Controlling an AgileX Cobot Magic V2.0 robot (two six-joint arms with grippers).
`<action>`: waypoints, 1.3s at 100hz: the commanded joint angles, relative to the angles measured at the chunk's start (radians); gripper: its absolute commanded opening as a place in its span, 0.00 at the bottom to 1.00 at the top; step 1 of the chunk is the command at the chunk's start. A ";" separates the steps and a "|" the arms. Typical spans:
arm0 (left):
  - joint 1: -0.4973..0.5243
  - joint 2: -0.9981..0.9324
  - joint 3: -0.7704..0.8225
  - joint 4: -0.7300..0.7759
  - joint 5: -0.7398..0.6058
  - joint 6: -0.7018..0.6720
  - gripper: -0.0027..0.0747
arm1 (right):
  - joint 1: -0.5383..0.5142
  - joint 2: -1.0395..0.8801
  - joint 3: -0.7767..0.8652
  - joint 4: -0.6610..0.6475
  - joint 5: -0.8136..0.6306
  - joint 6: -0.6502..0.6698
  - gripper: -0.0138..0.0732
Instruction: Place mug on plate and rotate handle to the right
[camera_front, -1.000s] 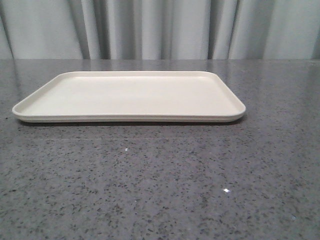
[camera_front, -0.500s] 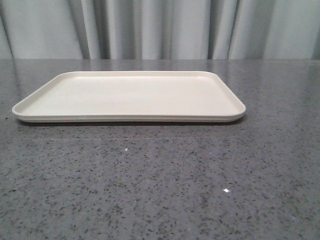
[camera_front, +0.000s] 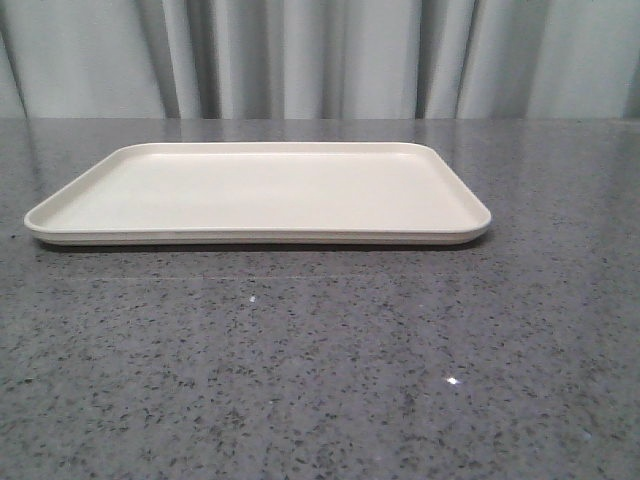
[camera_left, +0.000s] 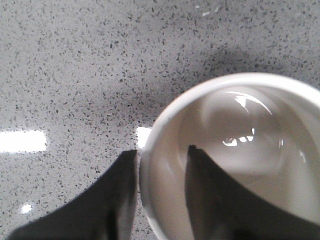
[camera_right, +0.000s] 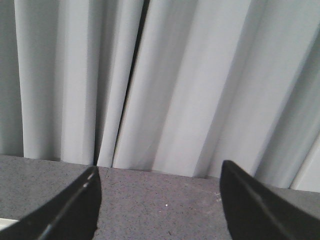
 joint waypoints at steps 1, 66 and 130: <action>0.003 -0.016 -0.022 0.008 -0.043 -0.002 0.18 | -0.006 0.004 -0.029 -0.012 -0.074 -0.007 0.74; 0.003 -0.018 -0.095 -0.034 -0.051 0.054 0.01 | -0.006 0.004 -0.029 -0.012 -0.069 -0.007 0.74; -0.041 0.037 -0.449 -0.249 -0.011 0.129 0.01 | -0.006 0.004 -0.029 -0.012 -0.069 -0.007 0.74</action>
